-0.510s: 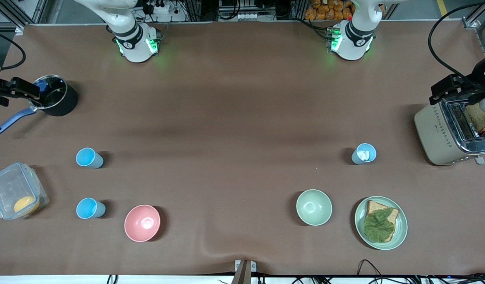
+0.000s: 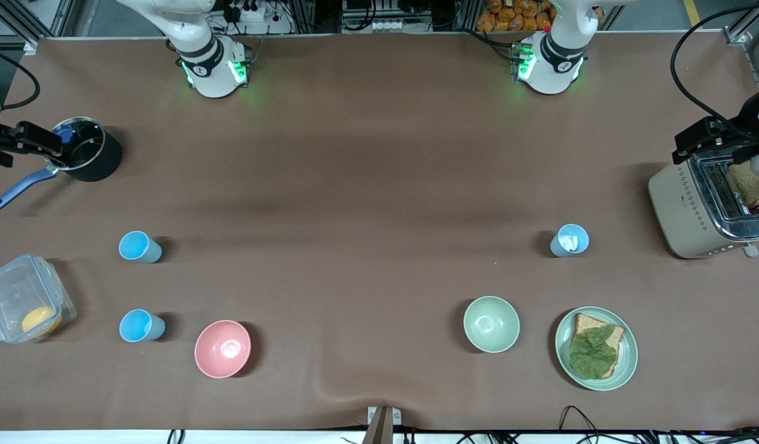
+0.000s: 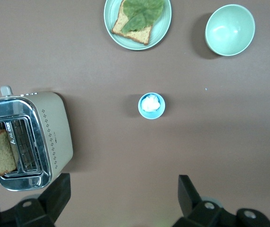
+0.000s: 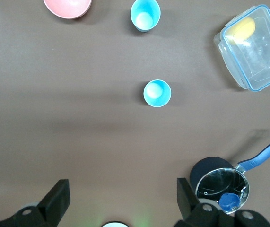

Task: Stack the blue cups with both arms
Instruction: 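Reach the right gripper to a blue cup while the left gripper reaches another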

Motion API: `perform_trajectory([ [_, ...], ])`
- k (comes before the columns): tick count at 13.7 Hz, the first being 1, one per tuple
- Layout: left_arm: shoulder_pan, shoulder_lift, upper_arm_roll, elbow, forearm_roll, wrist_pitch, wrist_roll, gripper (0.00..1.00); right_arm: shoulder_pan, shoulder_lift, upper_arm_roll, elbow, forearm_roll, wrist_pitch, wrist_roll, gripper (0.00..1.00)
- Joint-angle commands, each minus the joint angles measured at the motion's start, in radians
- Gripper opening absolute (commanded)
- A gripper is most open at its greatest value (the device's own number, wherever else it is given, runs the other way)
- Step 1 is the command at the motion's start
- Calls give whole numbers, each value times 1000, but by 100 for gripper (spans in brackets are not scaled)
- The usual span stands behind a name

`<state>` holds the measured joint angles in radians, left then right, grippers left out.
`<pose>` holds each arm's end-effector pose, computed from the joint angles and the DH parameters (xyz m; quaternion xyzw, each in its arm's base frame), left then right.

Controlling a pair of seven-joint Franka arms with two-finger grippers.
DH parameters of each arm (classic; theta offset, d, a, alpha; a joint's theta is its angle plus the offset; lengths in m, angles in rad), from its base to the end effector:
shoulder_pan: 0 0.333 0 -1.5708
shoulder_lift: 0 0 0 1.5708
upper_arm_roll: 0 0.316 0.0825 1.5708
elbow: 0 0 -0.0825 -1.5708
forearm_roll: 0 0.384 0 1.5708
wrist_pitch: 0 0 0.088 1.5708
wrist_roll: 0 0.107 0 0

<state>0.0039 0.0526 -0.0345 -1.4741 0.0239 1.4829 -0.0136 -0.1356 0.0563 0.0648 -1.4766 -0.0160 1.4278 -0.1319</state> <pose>0.5620 -0.0139 0.6329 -0.9997 0.0077 0.0216 0.0115 0.5554 -0.0424 0.6253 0.9982 0.0298 -0.0528 0.0008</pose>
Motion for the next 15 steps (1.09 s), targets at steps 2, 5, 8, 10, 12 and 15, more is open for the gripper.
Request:
perform_trajectory([
  [2,8,114,5,-23,-1,13,30,100,-21,10,15,10,2,-7,-6,100],
  [5,22,118,5,-181,-2,181,29,100,-18,19,13,4,-2,-1,-6,100],
  [8,33,139,4,-335,-1,414,29,100,-41,112,13,-36,4,61,-6,100],
  [10,28,168,1,-422,-2,572,15,100,-80,177,13,-120,7,188,-18,100],
  [12,27,207,-1,-433,-2,609,12,100,-102,223,12,-204,4,320,-60,100],
  [15,25,263,-4,-436,-2,651,12,100,-130,327,12,-249,-9,446,-77,100],
])
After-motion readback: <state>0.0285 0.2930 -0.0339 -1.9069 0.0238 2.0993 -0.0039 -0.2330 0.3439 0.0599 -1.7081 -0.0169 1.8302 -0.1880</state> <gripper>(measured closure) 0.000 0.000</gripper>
